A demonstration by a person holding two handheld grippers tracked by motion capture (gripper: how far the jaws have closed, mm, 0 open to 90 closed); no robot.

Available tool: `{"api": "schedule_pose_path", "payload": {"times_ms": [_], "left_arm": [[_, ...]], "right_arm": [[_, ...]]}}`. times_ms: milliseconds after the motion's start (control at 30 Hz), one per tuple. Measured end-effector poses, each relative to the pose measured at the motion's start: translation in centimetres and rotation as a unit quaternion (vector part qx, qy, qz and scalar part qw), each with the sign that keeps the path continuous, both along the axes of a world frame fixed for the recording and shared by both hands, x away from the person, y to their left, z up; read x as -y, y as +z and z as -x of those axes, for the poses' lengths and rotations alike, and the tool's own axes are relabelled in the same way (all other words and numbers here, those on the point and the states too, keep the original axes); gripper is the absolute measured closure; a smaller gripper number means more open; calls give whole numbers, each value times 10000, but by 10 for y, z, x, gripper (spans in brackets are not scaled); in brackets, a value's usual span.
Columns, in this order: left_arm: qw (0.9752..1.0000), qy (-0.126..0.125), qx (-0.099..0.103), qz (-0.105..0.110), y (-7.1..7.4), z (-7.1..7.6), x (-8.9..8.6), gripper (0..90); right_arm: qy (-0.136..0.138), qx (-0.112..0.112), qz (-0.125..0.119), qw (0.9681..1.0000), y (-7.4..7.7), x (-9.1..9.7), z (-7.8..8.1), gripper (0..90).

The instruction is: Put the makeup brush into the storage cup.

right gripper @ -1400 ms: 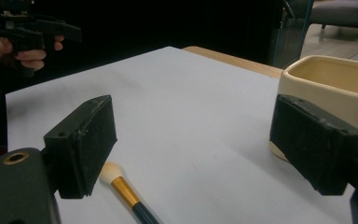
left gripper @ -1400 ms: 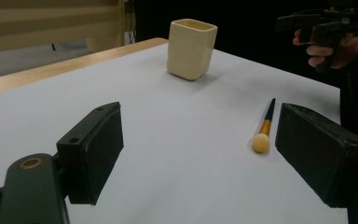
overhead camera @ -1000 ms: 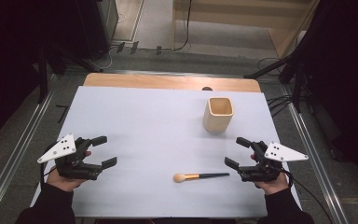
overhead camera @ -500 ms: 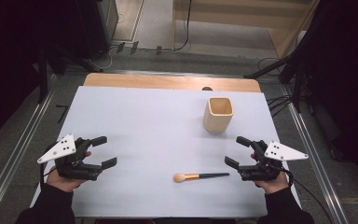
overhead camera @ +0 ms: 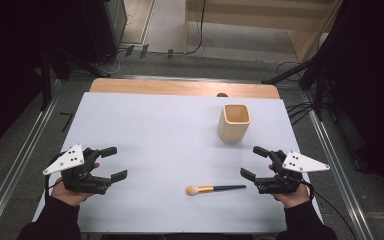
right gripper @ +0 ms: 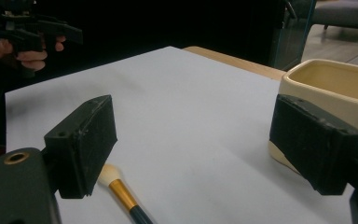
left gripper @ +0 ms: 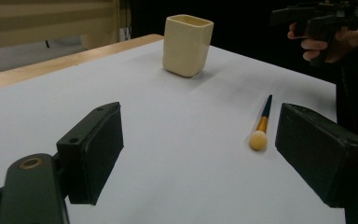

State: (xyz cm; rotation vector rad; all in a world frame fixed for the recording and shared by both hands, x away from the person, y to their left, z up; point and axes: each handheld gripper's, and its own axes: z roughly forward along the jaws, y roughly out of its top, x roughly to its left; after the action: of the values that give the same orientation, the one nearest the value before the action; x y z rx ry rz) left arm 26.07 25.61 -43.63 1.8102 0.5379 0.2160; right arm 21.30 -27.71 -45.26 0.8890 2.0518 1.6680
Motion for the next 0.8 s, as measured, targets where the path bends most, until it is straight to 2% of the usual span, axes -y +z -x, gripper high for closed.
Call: {"api": "schedule_pose_path", "payload": {"times_ms": [167, 200, 433, 500, 600, 800], "left_arm": [[10000, -36, -14, 12, -1, -3, 3, 159], [10000, 4, -2, -52, -1, -3, 4, 159], [10000, -21, -29, -49, -2, -1, 3, 156], [10000, -16, -20, -58, -1, 2, 3, 156], [10000, -7, 3, -67, 0, 4, 2, 156], [9999, 56, -26, -83, -1, 5, -2, 156]], "right_arm": [[46, 1, 23, 10000, 1, 0, 2, 151], [86, -7, -3, 10000, 2, 0, 1, 151], [378, 42, 23, 9993, 7, -6, -7, 151], [508, -72, 87, 9986, 9, -11, -11, 168], [546, -13, 193, 9983, 10, -15, -12, 173], [657, 61, 168, 9977, 14, -23, -24, 173]]}}
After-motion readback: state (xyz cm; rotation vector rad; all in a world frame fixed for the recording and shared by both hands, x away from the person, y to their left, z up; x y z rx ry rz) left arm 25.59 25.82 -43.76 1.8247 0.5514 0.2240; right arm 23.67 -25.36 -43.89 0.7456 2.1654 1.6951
